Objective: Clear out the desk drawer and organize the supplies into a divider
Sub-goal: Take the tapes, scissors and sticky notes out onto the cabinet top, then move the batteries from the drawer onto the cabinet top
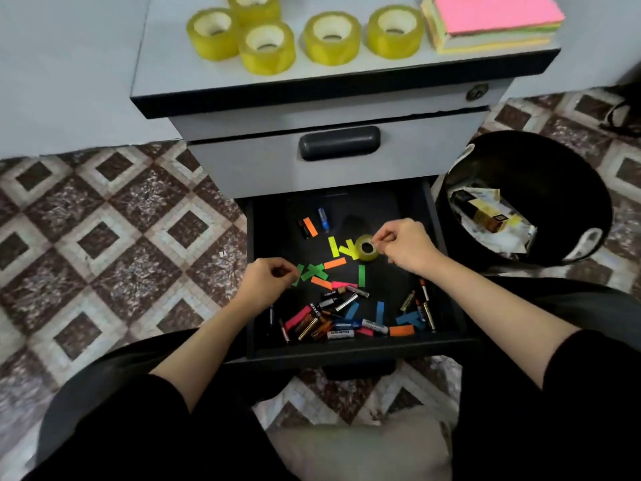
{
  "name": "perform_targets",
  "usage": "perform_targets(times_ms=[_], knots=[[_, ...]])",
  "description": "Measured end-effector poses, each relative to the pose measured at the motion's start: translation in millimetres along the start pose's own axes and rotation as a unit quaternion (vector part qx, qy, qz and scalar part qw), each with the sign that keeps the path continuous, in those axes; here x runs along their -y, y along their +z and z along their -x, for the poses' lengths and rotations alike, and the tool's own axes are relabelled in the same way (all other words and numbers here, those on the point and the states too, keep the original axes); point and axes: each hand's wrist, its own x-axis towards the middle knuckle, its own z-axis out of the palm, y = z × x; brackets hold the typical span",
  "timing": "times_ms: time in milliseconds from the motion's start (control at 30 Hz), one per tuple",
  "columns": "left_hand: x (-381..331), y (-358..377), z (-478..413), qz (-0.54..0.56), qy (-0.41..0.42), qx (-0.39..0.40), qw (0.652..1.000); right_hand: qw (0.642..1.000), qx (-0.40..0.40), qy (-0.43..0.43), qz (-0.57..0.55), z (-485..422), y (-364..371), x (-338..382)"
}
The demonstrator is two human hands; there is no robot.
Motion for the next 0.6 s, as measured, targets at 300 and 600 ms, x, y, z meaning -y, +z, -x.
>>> perform_targets(times_ms=[300, 600], knots=[[1, 13, -30, -0.074, 0.020, 0.081, 0.994, 0.992, 0.082, 0.034, 0.094, -16, 19, -5], [-12, 13, -47, -0.152, 0.079, 0.103, 0.980, 0.988, 0.052, 0.033, 0.141, -31, 29, -10]])
